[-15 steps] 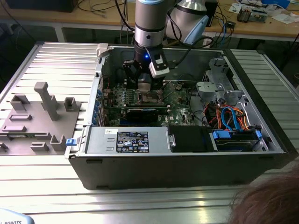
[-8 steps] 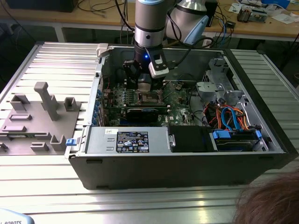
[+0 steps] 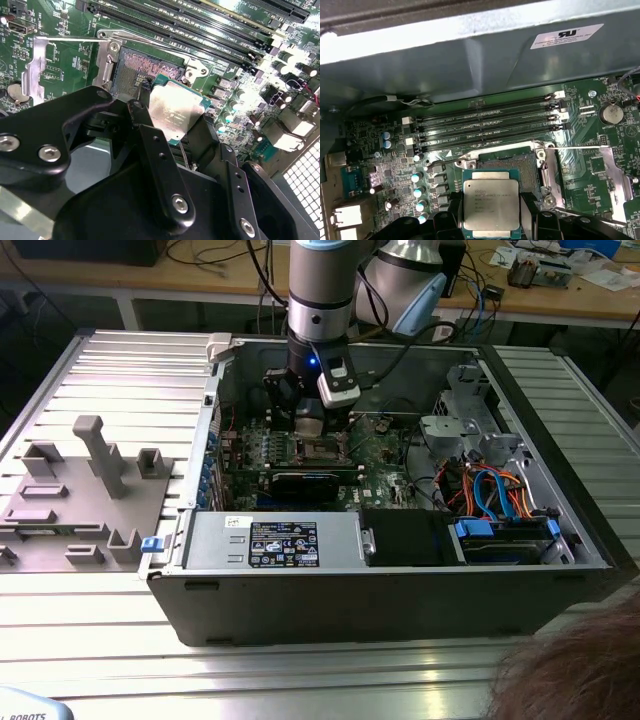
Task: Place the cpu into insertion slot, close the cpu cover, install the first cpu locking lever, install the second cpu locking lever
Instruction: 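Place the cpu into insertion slot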
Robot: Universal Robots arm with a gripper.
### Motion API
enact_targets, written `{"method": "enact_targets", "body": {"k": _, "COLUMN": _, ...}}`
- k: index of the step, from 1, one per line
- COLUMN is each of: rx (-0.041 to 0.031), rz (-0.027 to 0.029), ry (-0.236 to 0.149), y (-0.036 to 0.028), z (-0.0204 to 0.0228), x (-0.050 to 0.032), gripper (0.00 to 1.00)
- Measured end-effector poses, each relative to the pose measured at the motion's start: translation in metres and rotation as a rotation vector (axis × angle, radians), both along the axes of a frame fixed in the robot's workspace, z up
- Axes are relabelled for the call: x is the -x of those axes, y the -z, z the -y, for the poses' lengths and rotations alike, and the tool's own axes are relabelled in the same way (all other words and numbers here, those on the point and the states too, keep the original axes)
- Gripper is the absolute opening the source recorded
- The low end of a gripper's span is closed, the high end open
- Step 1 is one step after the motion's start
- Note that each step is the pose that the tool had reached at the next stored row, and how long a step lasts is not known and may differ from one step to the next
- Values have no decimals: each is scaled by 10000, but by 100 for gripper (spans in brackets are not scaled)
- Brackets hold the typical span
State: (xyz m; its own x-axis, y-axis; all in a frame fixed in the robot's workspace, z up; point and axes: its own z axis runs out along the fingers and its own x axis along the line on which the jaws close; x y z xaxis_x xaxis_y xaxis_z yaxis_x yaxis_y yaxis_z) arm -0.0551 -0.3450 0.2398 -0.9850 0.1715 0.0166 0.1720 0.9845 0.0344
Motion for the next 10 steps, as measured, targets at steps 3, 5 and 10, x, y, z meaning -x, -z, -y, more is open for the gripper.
{"method": "enact_targets", "body": {"k": 3, "rx": 47, "rz": 0, "ry": 223, "y": 4, "z": 0, "x": 0, "gripper": 54}}
{"method": "enact_targets", "body": {"k": 5, "rx": 56, "rz": 0, "ry": 275, "y": 4, "z": 0, "x": 0, "gripper": 54}}
{"method": "enact_targets", "body": {"k": 10, "rx": 85, "rz": 0, "ry": 430, "y": 8, "z": 0, "x": 0, "gripper": 54}}
